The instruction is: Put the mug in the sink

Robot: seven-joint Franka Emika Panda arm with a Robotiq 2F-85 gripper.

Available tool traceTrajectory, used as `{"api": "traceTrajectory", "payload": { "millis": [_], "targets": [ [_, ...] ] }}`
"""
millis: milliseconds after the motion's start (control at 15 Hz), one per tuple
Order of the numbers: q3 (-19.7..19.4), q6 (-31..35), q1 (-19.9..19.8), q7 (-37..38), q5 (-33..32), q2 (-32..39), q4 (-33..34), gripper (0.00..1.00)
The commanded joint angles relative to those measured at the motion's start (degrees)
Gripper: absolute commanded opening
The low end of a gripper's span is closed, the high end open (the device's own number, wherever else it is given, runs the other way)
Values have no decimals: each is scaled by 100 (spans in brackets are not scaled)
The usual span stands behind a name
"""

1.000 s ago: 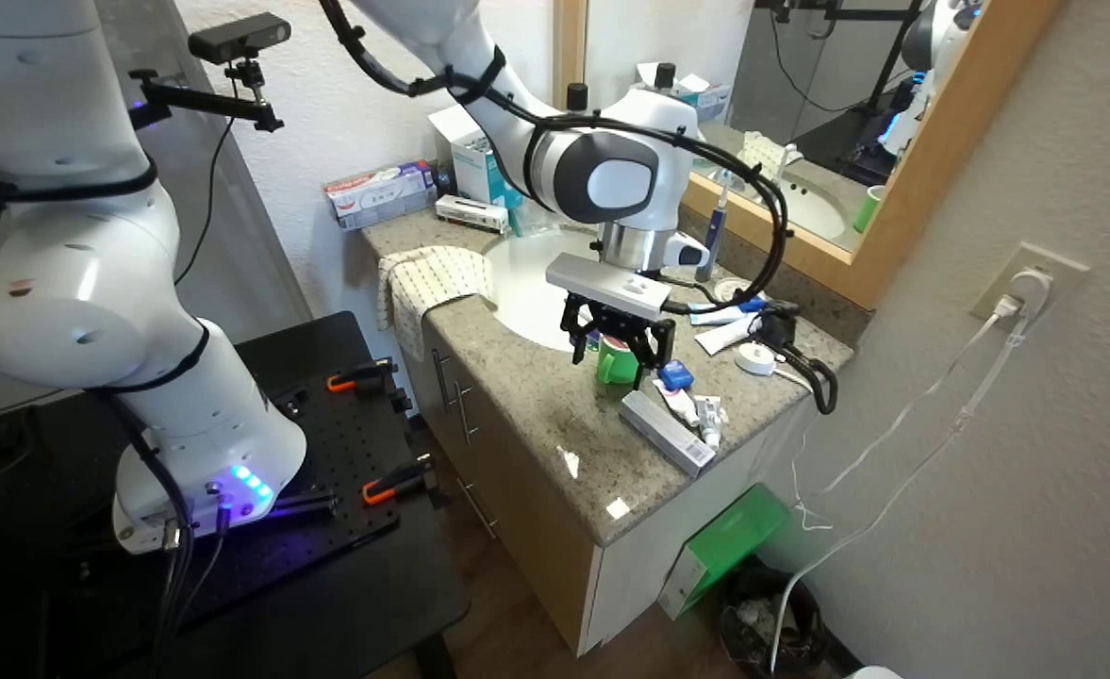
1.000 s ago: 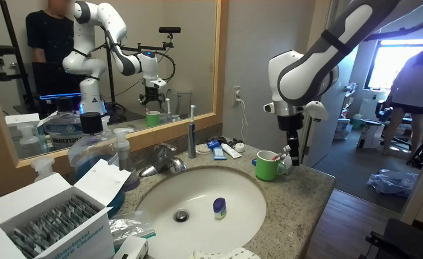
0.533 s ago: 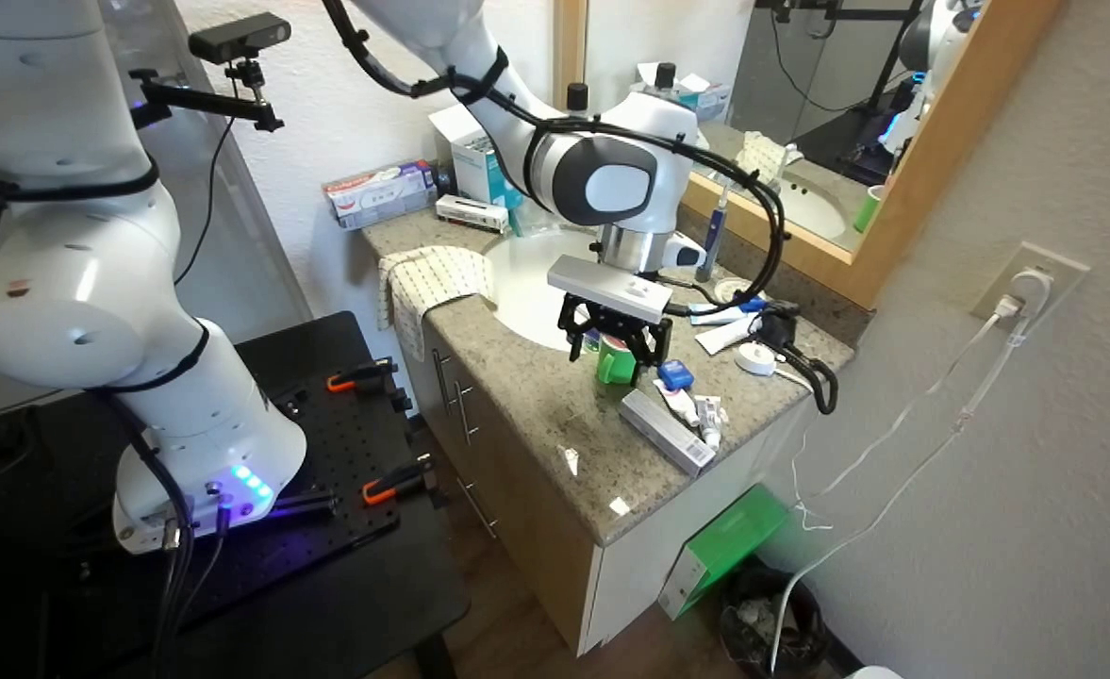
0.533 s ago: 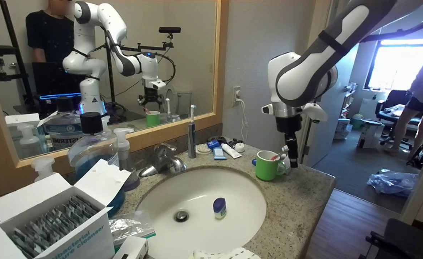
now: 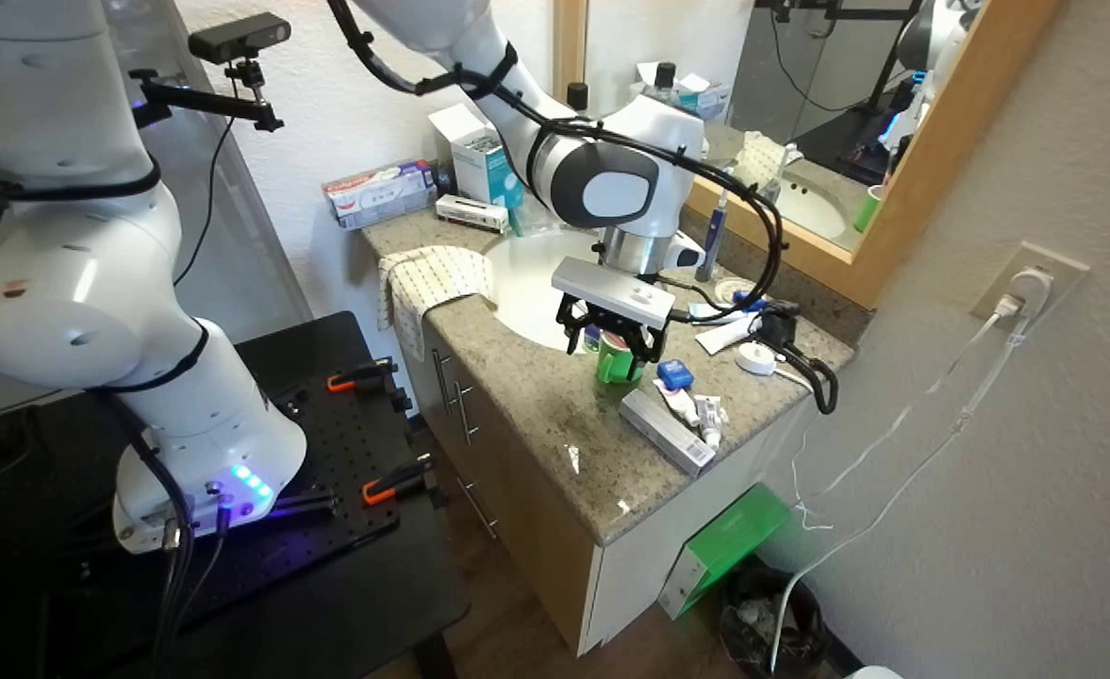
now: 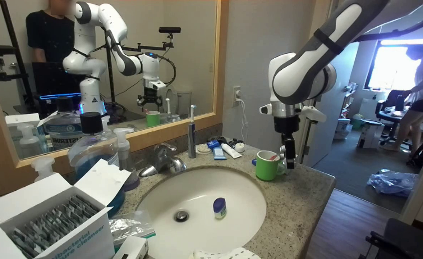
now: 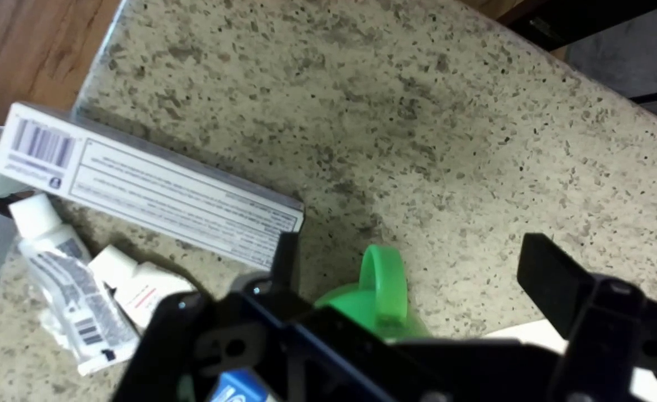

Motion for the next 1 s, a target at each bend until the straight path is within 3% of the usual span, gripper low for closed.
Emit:
{"api": "traceTrajectory", "payload": {
  "millis": [0,600,667,733,933],
  "targets": [
    [90,42,-151,-293,326,116,208,100],
    [138,96,-177,-317,321,570,524,100],
    [151,127,-194,-320,335,576,519,75],
    [162,159,-209,-322,337,584,515,74],
    [186,215,-230,-309,350,534,495,51]
  ]
}}
